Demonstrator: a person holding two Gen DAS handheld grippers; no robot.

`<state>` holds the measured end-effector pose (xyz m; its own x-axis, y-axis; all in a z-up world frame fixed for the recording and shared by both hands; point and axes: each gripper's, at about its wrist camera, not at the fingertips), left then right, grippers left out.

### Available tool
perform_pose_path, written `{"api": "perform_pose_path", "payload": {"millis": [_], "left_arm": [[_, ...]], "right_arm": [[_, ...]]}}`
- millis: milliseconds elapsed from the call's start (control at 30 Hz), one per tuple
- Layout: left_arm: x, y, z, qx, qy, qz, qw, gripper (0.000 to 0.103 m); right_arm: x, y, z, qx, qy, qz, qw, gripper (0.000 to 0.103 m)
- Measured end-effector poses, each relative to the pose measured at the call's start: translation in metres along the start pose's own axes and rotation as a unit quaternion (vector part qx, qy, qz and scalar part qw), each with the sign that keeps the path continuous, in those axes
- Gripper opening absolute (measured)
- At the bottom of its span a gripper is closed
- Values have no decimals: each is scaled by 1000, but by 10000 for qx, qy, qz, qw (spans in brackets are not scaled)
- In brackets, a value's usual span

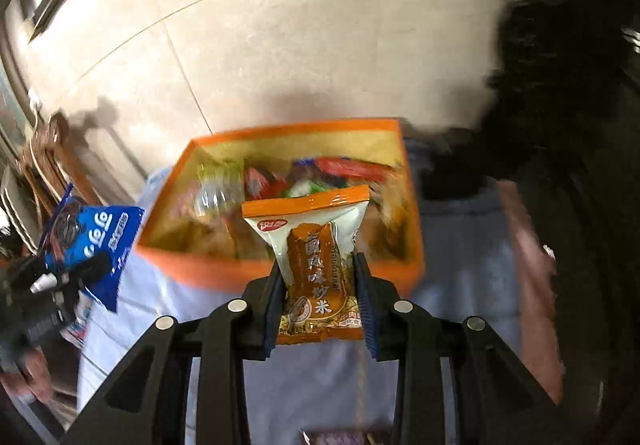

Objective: Organize snacks
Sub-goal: 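Drop the blue bag into the box with the left tool while the right tool drops the orange packet, then grasp the red chip bag with the left tool while the right tool grasps the chocolate bar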

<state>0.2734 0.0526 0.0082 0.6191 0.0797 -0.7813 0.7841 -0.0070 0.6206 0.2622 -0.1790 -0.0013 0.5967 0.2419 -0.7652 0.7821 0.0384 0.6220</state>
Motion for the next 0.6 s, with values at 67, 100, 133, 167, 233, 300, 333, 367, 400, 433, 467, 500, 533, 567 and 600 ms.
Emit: {"api": "perform_pose_path", "payload": {"millis": [67, 100, 133, 167, 233, 300, 333, 367, 400, 433, 467, 500, 533, 567, 600], "left_arm": [[4, 19, 2, 109, 31, 151, 9998, 65], [6, 25, 2, 144, 29, 233, 9996, 65], [8, 30, 4, 197, 22, 301, 9993, 65], [13, 37, 4, 234, -20, 324, 9992, 65], [22, 45, 4, 188, -95, 316, 9993, 72], [21, 49, 4, 4, 119, 449, 9989, 98], [14, 44, 3, -58, 146, 683, 9975, 99], [7, 36, 4, 54, 67, 788, 9969, 99], [2, 28, 6, 171, 38, 799, 9966, 99], [-5, 15, 8, 314, 45, 761, 9966, 99], [-15, -7, 11, 531, -21, 706, 9961, 99], [-25, -30, 17, 756, -121, 669, 9948, 99], [-39, -63, 26, 1088, -284, 632, 9916, 99], [-52, -88, 31, 1322, -429, 612, 9884, 99], [-61, -114, 39, 1574, -597, 557, 9842, 99]], "right_arm": [[16, 23, 2, -5, -56, -77, 10000, 33], [22, 32, 1, -53, -170, -67, 9998, 33], [27, 38, 0, -65, -225, -63, 9997, 34], [33, 45, 1, -19, -222, -61, 9997, 35], [43, 53, 0, 29, -171, -76, 9998, 83], [45, 54, 2, 154, -257, -18, 9995, 99], [45, 54, 5, 196, -263, -36, 9995, 99], [39, 46, 8, 177, -169, -94, 9997, 99], [34, 37, 10, 61, -95, -150, 9998, 99], [31, 28, 12, -86, -48, -196, 9998, 99], [22, 11, 11, -409, 59, -196, 9990, 99], [14, -10, 9, -834, 175, -146, 9963, 99], [9, -25, 7, -1168, 182, -132, 9929, 99], [4, -51, 3, -1750, 158, -169, 9843, 99], [6, -72, 0, -2202, 219, -283, 9748, 99]]}}
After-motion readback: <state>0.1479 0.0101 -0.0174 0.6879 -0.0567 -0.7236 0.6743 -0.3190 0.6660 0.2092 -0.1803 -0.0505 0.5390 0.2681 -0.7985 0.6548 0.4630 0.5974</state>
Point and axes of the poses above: each gripper's, at about its wrist camera, not at the fingertips, and x roughly the way its jaws point, z to its right, y to its top, and after that the axes turned 2 degrees about y, right-handed
